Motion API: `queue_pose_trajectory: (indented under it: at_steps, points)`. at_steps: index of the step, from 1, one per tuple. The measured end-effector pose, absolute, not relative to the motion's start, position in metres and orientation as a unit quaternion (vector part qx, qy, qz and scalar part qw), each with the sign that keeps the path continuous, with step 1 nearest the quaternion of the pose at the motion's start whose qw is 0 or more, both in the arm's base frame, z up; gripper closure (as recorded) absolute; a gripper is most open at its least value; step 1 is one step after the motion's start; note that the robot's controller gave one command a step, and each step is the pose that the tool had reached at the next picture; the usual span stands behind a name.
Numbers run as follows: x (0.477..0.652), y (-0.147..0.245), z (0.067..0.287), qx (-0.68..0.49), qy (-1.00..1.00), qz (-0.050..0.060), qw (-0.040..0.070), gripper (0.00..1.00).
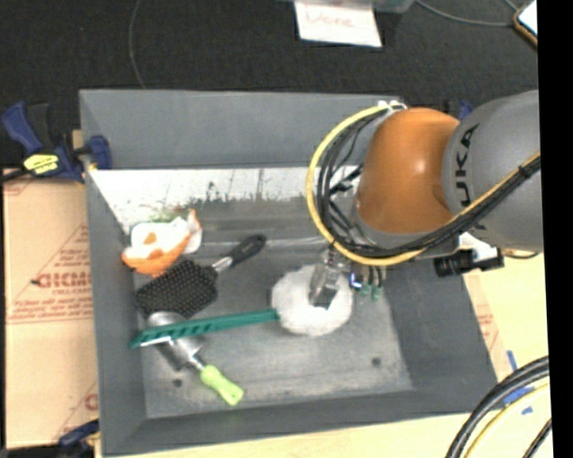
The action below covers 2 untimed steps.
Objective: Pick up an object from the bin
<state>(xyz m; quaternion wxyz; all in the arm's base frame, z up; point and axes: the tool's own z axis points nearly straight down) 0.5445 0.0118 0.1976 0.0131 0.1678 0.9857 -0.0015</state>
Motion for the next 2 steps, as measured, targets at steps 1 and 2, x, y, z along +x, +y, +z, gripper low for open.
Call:
queue_pose_trajectory:
  at_steps: [1, 2]
  points:
    - [0.506, 0.042, 0.184, 0.111, 0.994, -0.003, -0.002, 1.0]
    - [0.539, 0.017, 0.288, 0.146, 0.989, -0.002, 0.008, 1.0]
